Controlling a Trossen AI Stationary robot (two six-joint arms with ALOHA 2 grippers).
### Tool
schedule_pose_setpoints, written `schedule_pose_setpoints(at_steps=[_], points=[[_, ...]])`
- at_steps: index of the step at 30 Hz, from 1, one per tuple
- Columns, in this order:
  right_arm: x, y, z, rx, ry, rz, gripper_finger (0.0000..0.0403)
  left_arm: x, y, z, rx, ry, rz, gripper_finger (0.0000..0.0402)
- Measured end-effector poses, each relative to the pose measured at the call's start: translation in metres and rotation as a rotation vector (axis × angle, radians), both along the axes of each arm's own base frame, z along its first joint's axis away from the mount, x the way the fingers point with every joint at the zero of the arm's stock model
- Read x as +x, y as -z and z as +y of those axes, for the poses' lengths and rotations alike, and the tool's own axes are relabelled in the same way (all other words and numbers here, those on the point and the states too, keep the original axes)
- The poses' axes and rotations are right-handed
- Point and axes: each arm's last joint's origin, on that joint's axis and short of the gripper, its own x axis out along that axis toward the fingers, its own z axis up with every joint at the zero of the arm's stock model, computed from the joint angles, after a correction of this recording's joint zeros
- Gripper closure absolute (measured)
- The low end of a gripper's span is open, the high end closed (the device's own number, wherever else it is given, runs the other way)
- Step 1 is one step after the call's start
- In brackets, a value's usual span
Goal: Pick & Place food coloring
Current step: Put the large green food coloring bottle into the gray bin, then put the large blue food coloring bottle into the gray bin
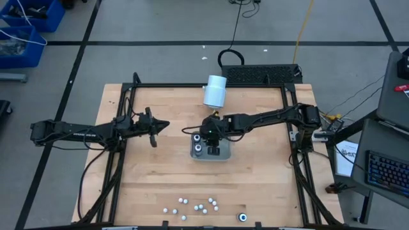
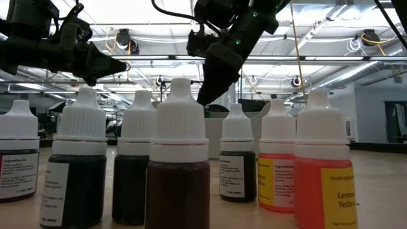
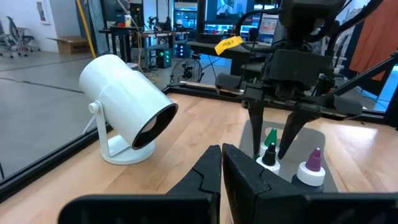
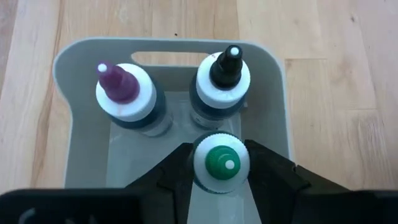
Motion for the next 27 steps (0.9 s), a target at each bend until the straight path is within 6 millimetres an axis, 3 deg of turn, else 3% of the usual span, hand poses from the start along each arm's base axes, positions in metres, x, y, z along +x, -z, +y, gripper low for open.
schedule_pose_setpoints(at_steps=[8, 16, 21, 27], points=[[-0.002, -0.007, 0.0, 0.003, 0.007, -0.02, 0.0241, 0.0, 0.0, 0.0, 0.0, -0.001, 0.001, 0.0378], [-0.01, -0.038, 0.003, -0.009, -0.013, -0.126, 0.0204, 0.0, 0.0, 0.0, 0.003, -0.003, -0.002, 0.0378], [-0.034, -0.082, 0.018, -0.064, -0.047, -0.209, 0.0187, 0.0, -0.001, 0.0, 0.024, -0.006, -0.002, 0.0378], [-0.094, -0.151, 0.057, -0.102, -0.126, -0.373, 0.0185, 0.0, 0.001, 0.0, 0.022, -0.006, 0.017, 0.0378]])
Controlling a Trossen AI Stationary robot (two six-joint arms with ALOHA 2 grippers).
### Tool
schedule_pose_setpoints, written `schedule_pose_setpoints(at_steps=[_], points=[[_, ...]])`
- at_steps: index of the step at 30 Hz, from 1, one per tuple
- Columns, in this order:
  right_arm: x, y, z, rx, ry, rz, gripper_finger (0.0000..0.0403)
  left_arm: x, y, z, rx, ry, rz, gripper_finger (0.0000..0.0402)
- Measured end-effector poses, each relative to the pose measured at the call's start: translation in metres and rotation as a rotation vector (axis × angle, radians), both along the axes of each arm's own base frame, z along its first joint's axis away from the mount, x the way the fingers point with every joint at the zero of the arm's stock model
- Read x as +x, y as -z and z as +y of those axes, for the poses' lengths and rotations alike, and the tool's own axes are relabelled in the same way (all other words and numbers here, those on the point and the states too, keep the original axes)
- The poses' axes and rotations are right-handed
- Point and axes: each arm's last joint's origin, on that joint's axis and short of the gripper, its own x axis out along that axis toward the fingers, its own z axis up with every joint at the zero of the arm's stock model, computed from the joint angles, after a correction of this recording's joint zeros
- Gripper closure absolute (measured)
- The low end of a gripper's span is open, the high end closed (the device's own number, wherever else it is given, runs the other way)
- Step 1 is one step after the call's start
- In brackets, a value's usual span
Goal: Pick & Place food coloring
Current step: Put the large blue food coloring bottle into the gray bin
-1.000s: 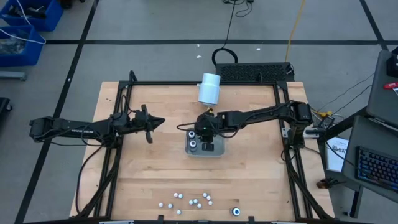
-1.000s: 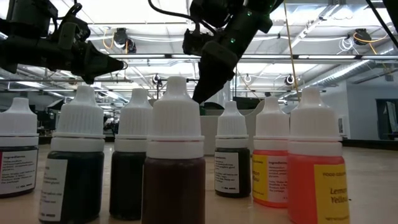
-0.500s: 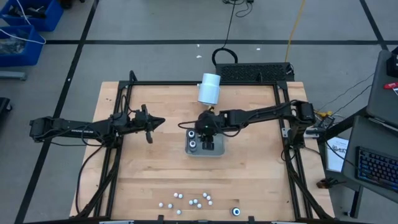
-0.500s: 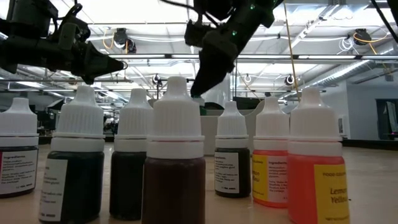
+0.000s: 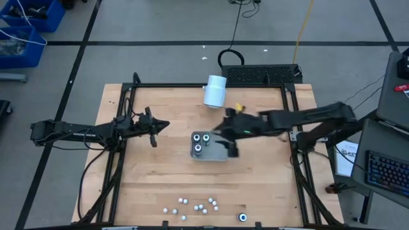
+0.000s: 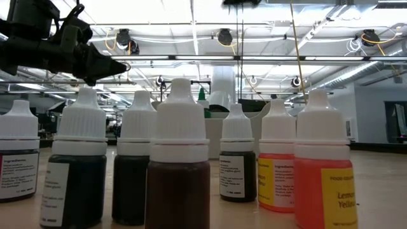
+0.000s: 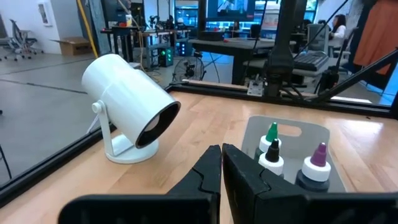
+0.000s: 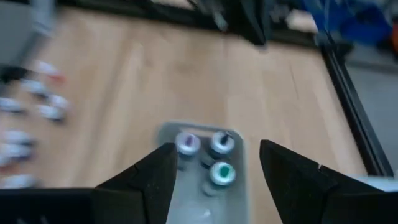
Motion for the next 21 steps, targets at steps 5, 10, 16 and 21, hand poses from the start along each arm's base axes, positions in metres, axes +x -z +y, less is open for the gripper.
schedule_pose_setpoints(at_steps=[5, 10, 16, 21], points=[[-0.054, -0.038, 0.04, 0.096, -0.13, -0.116, 0.0187, 0.0, 0.0, 0.0, -0.001, 0.0, 0.002, 0.0378], [-0.089, -0.036, 0.081, 0.053, -0.086, -0.078, 0.0187, 0.0, 0.0, 0.0, -0.001, 0.0, 0.004, 0.0378], [-0.108, 0.006, 0.127, 0.028, -0.199, -0.036, 0.0188, 0.0, 0.0, 0.0, -0.003, 0.0, -0.002, 0.0378], [-0.12, 0.061, 0.148, 0.045, -0.288, -0.046, 0.0188, 0.0, 0.001, 0.0, -0.013, -0.001, 0.01, 0.0378]])
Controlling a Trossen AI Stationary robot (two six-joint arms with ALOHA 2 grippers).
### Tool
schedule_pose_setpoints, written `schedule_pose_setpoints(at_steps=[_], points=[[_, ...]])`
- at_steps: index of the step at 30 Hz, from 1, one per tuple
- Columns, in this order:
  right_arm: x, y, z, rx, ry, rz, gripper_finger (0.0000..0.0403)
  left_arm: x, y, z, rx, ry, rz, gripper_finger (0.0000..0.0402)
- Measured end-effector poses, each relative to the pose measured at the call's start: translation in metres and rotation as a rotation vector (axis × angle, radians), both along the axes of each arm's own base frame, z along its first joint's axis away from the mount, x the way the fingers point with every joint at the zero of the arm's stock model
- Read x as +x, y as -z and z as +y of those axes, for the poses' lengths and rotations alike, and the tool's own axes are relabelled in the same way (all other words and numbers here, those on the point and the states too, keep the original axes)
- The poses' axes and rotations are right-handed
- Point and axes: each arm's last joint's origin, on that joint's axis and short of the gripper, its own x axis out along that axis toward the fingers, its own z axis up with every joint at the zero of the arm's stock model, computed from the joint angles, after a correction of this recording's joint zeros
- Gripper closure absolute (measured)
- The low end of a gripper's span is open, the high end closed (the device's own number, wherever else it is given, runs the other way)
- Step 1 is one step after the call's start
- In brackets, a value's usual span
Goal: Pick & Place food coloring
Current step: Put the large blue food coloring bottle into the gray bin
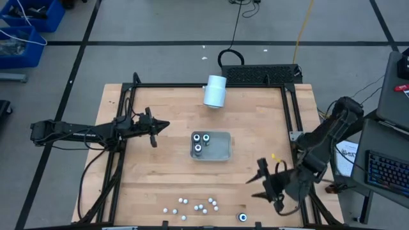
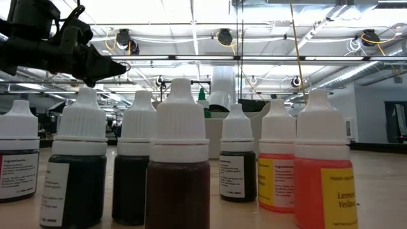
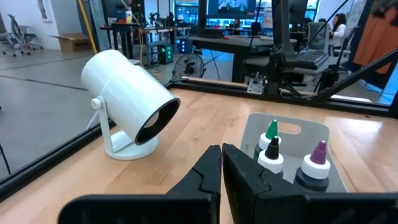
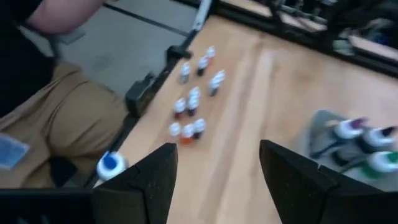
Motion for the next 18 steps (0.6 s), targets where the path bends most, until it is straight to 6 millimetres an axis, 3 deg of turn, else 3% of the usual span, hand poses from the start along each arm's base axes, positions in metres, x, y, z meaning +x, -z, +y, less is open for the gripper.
schedule_pose_setpoints(at_steps=[5, 11, 18], points=[[-0.009, 0.043, 0.004, 0.058, -0.036, -0.047, 0.0188, 0.0, 0.001, 0.0, -0.009, 0.0, 0.012, 0.0378], [-0.016, 0.083, -0.005, 0.119, -0.038, -0.097, 0.0188, 0.0, 0.001, 0.0, -0.013, -0.001, 0.011, 0.0378], [-0.025, 0.105, -0.014, 0.23, -0.071, -0.163, 0.0188, 0.0, 0.001, 0.0, -0.056, -0.002, 0.001, 0.0378]])
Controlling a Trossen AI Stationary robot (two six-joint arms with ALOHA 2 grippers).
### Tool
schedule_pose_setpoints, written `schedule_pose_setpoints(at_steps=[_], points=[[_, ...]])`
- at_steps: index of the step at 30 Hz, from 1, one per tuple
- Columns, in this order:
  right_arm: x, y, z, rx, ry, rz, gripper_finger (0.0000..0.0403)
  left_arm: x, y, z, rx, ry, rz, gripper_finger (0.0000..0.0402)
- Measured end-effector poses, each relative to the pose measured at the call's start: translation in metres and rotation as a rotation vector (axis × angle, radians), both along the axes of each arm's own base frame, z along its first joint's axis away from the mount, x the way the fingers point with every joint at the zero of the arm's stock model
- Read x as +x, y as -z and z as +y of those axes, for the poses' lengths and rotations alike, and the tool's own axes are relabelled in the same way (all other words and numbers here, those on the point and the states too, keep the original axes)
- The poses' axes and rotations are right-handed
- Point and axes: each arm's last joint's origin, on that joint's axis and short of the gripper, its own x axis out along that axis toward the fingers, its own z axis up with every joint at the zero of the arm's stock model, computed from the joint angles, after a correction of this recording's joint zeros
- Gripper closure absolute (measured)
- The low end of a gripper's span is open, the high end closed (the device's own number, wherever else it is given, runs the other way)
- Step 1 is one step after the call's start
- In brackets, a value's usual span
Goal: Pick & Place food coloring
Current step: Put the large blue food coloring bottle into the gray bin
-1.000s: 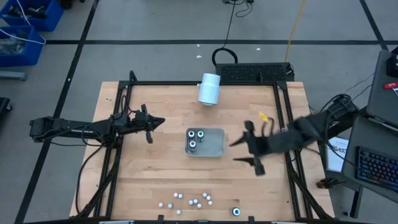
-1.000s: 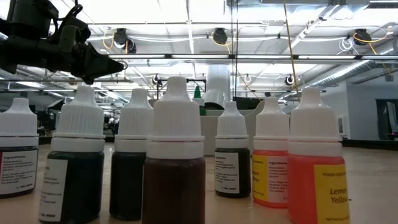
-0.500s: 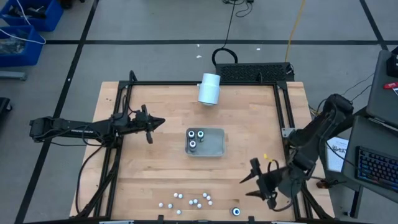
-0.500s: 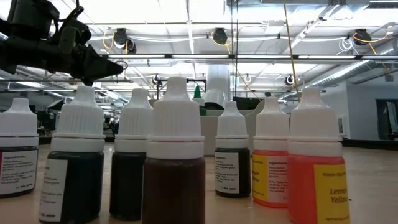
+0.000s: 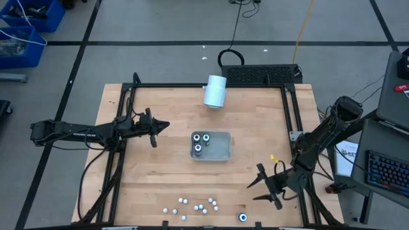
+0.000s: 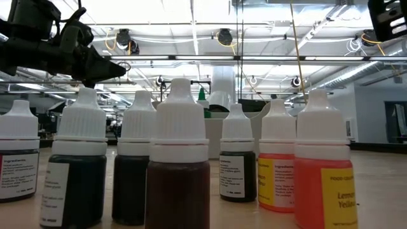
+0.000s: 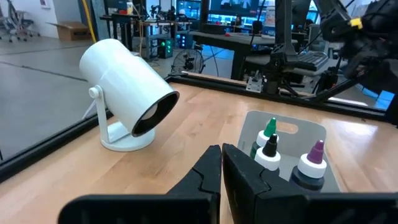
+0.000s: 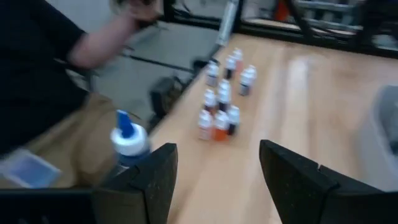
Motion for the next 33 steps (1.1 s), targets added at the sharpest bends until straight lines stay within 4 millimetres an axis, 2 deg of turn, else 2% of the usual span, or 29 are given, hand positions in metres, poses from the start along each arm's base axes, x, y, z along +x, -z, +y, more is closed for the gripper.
schedule_pose_setpoints(at_steps=[5, 9, 14, 20, 24, 33], points=[[0.003, 0.001, 0.006, 0.065, -0.036, -0.021, 0.0188, 0.0, 0.001, 0.0, -0.005, 0.0, 0.013, 0.0378], [0.008, 0.011, 0.011, 0.051, -0.026, -0.001, 0.0188, 0.0, 0.002, 0.0, -0.007, 0.0, 0.022, 0.0378], [0.009, 0.014, 0.012, 0.04, -0.02, 0.005, 0.0188, 0.0, 0.002, 0.0, -0.003, 0.0, 0.022, 0.0378], [0.01, 0.014, 0.01, -0.063, -0.019, -0.047, 0.0188, 0.0, 0.002, 0.0, 0.008, 0.001, 0.024, 0.0378], [0.013, 0.013, 0.005, -0.175, 0.078, -0.102, 0.0188, 0.0, 0.002, 0.0, 0.011, 0.001, 0.025, 0.0378], [0.015, 0.023, -0.005, -0.111, 0.111, -0.028, 0.0188, 0.0, 0.002, 0.0, 0.011, 0.001, 0.024, 0.0378]])
